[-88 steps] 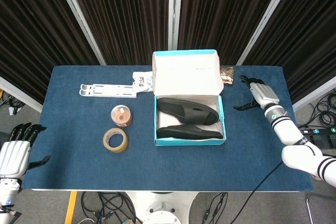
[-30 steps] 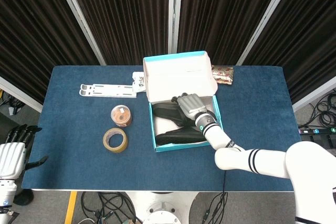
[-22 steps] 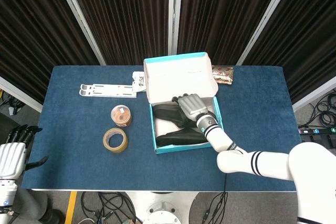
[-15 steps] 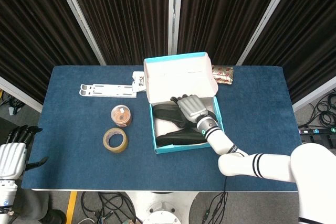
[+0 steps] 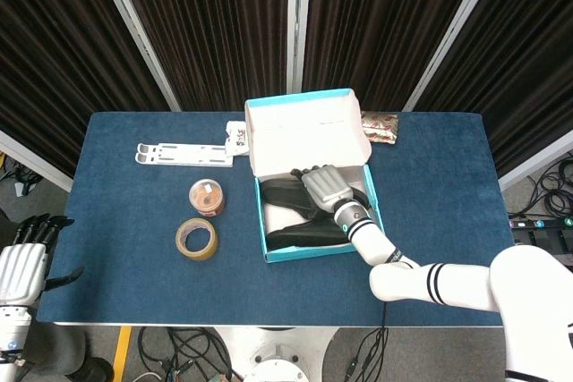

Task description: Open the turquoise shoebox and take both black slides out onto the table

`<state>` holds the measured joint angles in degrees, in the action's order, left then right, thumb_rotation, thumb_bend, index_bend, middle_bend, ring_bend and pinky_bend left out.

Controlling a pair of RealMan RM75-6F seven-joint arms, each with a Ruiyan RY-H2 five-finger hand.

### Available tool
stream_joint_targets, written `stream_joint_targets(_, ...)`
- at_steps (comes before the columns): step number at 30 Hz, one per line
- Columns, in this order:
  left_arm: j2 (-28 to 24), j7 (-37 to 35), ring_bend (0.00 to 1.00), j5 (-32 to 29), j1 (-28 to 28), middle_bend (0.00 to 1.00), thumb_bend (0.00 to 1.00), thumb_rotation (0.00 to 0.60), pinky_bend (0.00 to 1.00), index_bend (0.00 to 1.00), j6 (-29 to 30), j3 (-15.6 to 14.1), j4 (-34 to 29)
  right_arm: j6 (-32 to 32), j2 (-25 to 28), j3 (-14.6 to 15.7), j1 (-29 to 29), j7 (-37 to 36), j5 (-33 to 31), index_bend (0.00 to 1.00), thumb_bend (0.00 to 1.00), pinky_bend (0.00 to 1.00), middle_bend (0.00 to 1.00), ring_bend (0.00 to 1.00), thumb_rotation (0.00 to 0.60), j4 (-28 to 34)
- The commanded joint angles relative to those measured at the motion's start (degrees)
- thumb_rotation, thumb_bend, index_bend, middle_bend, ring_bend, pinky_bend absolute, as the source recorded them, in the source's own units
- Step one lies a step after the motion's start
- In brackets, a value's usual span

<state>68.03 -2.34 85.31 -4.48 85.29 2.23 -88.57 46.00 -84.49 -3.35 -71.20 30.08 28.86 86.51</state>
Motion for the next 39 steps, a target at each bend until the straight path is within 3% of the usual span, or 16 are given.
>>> stream_joint_targets(1, 0.0, -0.2, 0.11, -0.1, 0.1, 0.18, 0.01, 0.600, 0.11, 0.22, 0.0, 0.0, 0.2, 0.8, -0.2, -0.1, 0.2, 0.6, 0.4, 0.14, 0.08, 0.32, 0.29, 0.24, 0.561, -0.3)
stream_joint_targets(12, 0.1, -0.5, 0.11, 0.0, 0.2, 0.18, 0.01, 0.600, 0.11, 0.22, 0.1, -0.1, 0.3, 0.8, -1.6, 0.3, 0.9, 2.9, 0.7, 0.14, 0.07, 0.32, 0.29, 0.23, 0.563, -1.1)
stream_joint_targets(20, 0.4, -0.6, 0.11, 0.0, 0.1, 0.18, 0.01, 0.600, 0.11, 0.22, -0.1, 0.0, 0.6, 2.8, -0.5, -0.2, 3.7, 0.6, 6.3, 0.14, 0.07, 0.33, 0.33, 0.28, 0.563, 2.0)
stream_joint_targets(25, 0.5, -0.5, 0.11, 0.0, -0.1, 0.18, 0.01, 0.600, 0.11, 0.22, -0.3, 0.0, 0.6, 3.2, -0.5, -0.5, 5.2, -0.8, 10.0, 0.22, 0.07, 0.38, 0.39, 0.34, 0.598, 2.5)
stream_joint_targets(35, 0.5, -0.4, 0.11, -0.3, 0.1, 0.18, 0.01, 0.600, 0.11, 0.22, -0.3, -0.1, 0.7, 2.6, -3.9, -0.3, 4.6, 2.7, 11.2, 0.33, 0.07, 0.43, 0.41, 0.34, 0.600, -0.4)
stream_joint_targets(39, 0.6, -0.6, 0.11, -0.2, 0.1, 0.18, 0.01, 0.600, 0.11, 0.22, -0.3, -0.1, 0.8, 3.7, -5.7, -0.6, 4.3, 4.5, 11.0, 0.42, 0.08, 0.43, 0.43, 0.34, 0.600, -1.6)
